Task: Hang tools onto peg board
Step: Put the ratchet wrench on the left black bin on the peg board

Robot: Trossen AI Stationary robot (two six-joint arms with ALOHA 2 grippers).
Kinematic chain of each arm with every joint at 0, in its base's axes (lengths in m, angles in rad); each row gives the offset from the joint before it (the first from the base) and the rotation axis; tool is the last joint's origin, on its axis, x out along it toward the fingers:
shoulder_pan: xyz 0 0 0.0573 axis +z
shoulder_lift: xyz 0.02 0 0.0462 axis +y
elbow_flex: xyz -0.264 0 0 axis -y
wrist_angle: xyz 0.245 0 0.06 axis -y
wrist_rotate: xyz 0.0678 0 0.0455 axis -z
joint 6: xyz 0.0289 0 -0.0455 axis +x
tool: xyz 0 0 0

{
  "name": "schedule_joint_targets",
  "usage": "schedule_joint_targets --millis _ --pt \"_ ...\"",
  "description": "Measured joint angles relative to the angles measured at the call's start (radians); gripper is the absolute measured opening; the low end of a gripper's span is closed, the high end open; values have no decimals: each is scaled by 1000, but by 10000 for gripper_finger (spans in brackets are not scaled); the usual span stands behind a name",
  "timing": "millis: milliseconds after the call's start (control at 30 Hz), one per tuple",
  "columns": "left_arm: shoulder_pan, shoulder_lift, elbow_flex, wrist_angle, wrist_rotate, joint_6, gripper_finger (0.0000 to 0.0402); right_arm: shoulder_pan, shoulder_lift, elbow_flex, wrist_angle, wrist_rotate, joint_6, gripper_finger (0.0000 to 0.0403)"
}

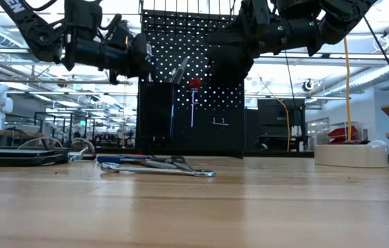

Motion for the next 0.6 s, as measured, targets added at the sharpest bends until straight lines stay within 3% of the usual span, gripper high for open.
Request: schedule_joint_targets --millis 600 --pt "14 2 -1 -99 -2 26 0 0 0 0 4 0 0 260"
